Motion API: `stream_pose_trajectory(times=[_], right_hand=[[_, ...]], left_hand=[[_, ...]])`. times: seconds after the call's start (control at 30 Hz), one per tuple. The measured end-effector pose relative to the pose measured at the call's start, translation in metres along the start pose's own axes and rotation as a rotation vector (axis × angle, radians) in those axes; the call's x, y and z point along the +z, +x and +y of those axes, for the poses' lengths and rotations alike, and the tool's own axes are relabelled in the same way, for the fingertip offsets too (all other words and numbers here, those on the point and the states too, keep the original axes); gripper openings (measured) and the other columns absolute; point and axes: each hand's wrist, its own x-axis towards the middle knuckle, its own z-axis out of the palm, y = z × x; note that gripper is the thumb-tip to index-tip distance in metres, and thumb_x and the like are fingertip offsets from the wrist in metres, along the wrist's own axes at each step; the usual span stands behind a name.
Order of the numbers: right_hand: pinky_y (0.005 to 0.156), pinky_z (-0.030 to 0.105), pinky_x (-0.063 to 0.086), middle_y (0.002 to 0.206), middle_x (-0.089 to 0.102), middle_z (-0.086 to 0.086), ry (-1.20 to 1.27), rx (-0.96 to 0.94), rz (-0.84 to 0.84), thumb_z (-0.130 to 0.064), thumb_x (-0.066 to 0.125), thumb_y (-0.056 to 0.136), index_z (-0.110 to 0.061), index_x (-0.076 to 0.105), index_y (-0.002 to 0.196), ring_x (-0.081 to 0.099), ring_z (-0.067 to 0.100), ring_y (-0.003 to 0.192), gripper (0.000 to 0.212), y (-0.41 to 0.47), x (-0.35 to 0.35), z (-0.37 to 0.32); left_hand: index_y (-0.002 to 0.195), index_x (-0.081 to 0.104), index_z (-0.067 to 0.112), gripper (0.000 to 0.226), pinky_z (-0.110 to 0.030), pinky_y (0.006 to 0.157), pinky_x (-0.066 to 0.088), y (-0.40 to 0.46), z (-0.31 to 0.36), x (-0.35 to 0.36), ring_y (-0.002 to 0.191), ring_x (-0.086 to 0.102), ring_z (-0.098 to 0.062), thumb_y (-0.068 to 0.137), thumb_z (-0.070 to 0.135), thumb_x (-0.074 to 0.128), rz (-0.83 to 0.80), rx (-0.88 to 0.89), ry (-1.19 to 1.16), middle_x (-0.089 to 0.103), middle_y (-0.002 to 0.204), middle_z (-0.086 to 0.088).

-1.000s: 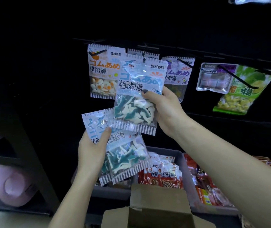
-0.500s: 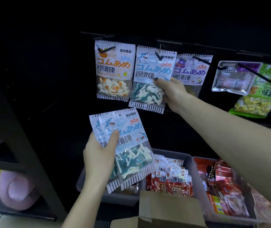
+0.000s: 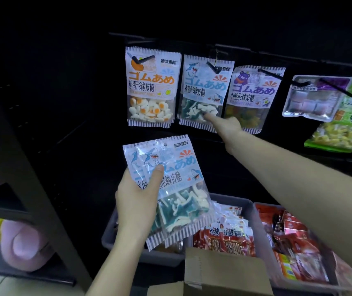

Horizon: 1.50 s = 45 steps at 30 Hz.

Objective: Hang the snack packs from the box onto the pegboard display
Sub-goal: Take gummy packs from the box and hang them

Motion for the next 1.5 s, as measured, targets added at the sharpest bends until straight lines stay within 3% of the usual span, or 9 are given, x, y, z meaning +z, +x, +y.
stream_pose_trajectory(times=[0.13, 0.27, 0.37, 0.5, 0.67, 0.8, 1.03, 1.37, 1.5], right_hand=[[0.096, 0.039, 0.053, 0.12, 0.064, 0.008, 0.058, -0.063, 0.056, -0.05, 0.071, 0.087, -0.01, 0.049, 0.132, 0.065, 0.028, 0.114, 0.064, -0.05, -0.008, 0.031], [0.089, 0.04, 0.06, 0.111, 0.076, 0.008, 0.045, -0.013, -0.417, -0.064, 0.076, 0.076, -0.014, 0.06, 0.122, 0.075, 0.024, 0.102, 0.069, -0.111, -0.015, 0.046], [0.093, 0.053, 0.06, 0.109, 0.078, 0.01, -0.06, -0.025, -0.551, -0.041, 0.084, 0.082, -0.014, 0.066, 0.117, 0.077, 0.03, 0.098, 0.047, -0.136, -0.024, 0.057], [0.091, 0.068, 0.055, 0.106, 0.078, 0.016, 0.04, -0.085, -0.551, -0.015, 0.078, 0.09, -0.01, 0.071, 0.113, 0.076, 0.04, 0.097, 0.025, -0.144, -0.036, 0.061], [0.079, 0.047, 0.063, 0.11, 0.078, 0.01, 0.204, -0.182, -0.451, -0.004, 0.068, 0.095, -0.009, 0.066, 0.117, 0.077, 0.031, 0.093, 0.023, -0.139, -0.049, 0.048], [0.083, 0.048, 0.061, 0.117, 0.077, 0.009, 0.333, -0.264, -0.41, -0.004, 0.066, 0.097, -0.01, 0.062, 0.127, 0.076, 0.033, 0.1, 0.031, -0.134, -0.059, 0.021], [0.096, 0.054, 0.058, 0.123, 0.074, 0.012, 0.447, -0.343, -0.345, -0.002, 0.065, 0.097, -0.003, 0.061, 0.125, 0.072, 0.033, 0.112, 0.029, -0.133, -0.053, -0.005], [0.091, 0.057, 0.06, 0.118, 0.076, 0.012, 0.427, -0.26, -0.298, -0.005, 0.067, 0.097, -0.003, 0.063, 0.126, 0.075, 0.034, 0.105, 0.029, -0.123, -0.045, -0.009], [0.087, 0.053, 0.062, 0.115, 0.076, 0.014, 0.411, -0.214, -0.267, -0.006, 0.067, 0.098, -0.005, 0.064, 0.122, 0.076, 0.033, 0.099, 0.025, -0.097, -0.035, -0.017]], left_hand=[[0.115, 0.069, 0.039, 0.019, -0.011, 0.077, 0.05, -0.004, 0.001, 0.0, 0.097, 0.067, 0.013, 0.097, 0.035, 0.071, -0.008, -0.007, -0.026, 0.073, 0.106, 0.031], [0.113, 0.069, 0.04, 0.017, -0.009, 0.077, 0.05, -0.008, 0.002, 0.0, 0.097, 0.069, 0.012, 0.097, 0.034, 0.072, 0.002, -0.008, -0.031, 0.074, 0.106, 0.03], [0.112, 0.071, 0.036, 0.017, -0.022, 0.084, 0.056, -0.011, 0.004, 0.002, 0.098, 0.073, 0.004, 0.096, 0.035, 0.074, 0.009, -0.035, -0.069, 0.077, 0.106, 0.022], [0.11, 0.071, 0.035, 0.015, -0.021, 0.077, 0.06, -0.013, 0.005, 0.001, 0.095, 0.075, -0.001, 0.096, 0.038, 0.073, 0.012, -0.048, -0.078, 0.078, 0.104, 0.02], [0.117, 0.07, 0.033, 0.028, -0.05, 0.092, 0.061, -0.009, 0.006, -0.01, 0.102, 0.076, -0.017, 0.099, 0.053, 0.063, 0.124, -0.064, -0.041, 0.078, 0.11, 0.01], [0.102, 0.066, 0.044, 0.006, -0.046, 0.097, 0.059, -0.011, 0.01, -0.012, 0.102, 0.073, -0.009, 0.1, 0.049, 0.064, 0.125, -0.064, -0.033, 0.075, 0.109, 0.016], [0.099, 0.067, 0.046, 0.006, -0.049, 0.096, 0.06, -0.01, 0.012, -0.012, 0.103, 0.073, -0.012, 0.098, 0.051, 0.066, 0.122, -0.074, -0.049, 0.076, 0.108, 0.016], [0.1, 0.063, 0.044, 0.001, -0.013, 0.073, 0.046, -0.01, 0.009, -0.008, 0.083, 0.061, 0.025, 0.101, 0.044, 0.064, 0.097, -0.047, -0.038, 0.068, 0.098, 0.03], [0.1, 0.065, 0.04, 0.002, -0.003, 0.059, 0.046, -0.007, 0.005, -0.003, 0.079, 0.063, 0.023, 0.101, 0.042, 0.064, 0.09, -0.048, -0.042, 0.07, 0.096, 0.025]])
